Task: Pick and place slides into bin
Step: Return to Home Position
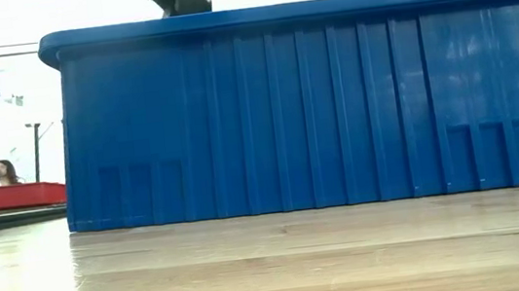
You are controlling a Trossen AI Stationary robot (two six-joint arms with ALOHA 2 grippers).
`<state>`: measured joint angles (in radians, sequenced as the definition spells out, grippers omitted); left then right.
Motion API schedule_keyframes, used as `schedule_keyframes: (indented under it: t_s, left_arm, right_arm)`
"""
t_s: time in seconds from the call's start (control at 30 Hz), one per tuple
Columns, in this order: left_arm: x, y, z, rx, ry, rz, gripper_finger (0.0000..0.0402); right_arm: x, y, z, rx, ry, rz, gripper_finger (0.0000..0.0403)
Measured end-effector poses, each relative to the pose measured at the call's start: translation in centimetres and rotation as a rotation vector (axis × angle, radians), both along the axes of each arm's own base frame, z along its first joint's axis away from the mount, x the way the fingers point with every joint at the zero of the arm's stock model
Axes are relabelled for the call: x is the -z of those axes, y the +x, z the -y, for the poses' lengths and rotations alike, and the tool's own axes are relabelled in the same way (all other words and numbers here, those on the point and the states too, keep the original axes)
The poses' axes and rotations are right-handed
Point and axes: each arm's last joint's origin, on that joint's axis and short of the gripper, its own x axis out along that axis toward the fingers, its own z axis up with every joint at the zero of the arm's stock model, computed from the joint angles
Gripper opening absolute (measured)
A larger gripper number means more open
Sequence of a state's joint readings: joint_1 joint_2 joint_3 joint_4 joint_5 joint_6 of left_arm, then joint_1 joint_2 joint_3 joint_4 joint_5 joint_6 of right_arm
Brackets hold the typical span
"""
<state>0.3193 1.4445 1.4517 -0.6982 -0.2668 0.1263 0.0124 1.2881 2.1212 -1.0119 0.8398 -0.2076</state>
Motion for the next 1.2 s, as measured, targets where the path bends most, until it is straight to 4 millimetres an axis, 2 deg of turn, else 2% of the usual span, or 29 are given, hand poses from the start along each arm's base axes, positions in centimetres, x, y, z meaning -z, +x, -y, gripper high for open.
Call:
schedule_keyframes:
  t_s: [0.23, 0.37, 0.53, 0.67, 0.87, 1.0, 1.2]
  left_arm:
    - [-6.9, -0.3, 1.0, 0.414, -0.009, 0.635, 0.0300]
    - [-8.8, -0.7, 1.4, 0.488, 0.015, 0.798, 0.0279]
    - [-9.8, -3.0, 2.7, 0.633, -0.077, 0.789, 0.0215]
    - [-10.4, -5.4, 3.9, 0.633, -0.146, 0.760, 0.0134]
    - [-11.0, -9.9, 5.4, 0.636, -0.134, 0.777, 0.0021]
    - [-10.4, -12.5, 6.2, 0.576, -0.098, 0.803, 0.0007]
    - [-7.8, -15.2, 7.2, 0.317, -0.013, 0.811, 0.0001]
  right_arm:
    - [0.0, 0.0, 0.0, 0.003, 0.018, 0.021, 0.0009]
    - [0.0, 0.0, 0.0, 0.006, 0.040, 0.043, 0.0009]
    - [0.0, 0.0, 0.0, 0.009, 0.059, 0.062, 0.0009]
    - [0.1, 0.2, 0.0, 0.009, 0.056, 0.056, 0.0009]
    - [0.1, 0.8, 0.0, 0.009, 0.057, 0.061, 0.0009]
    - [0.1, 1.4, 0.0, 0.008, 0.057, 0.069, 0.0009]
    - [0.3, 2.1, 0.0, 0.011, 0.083, 0.090, 0.0009]
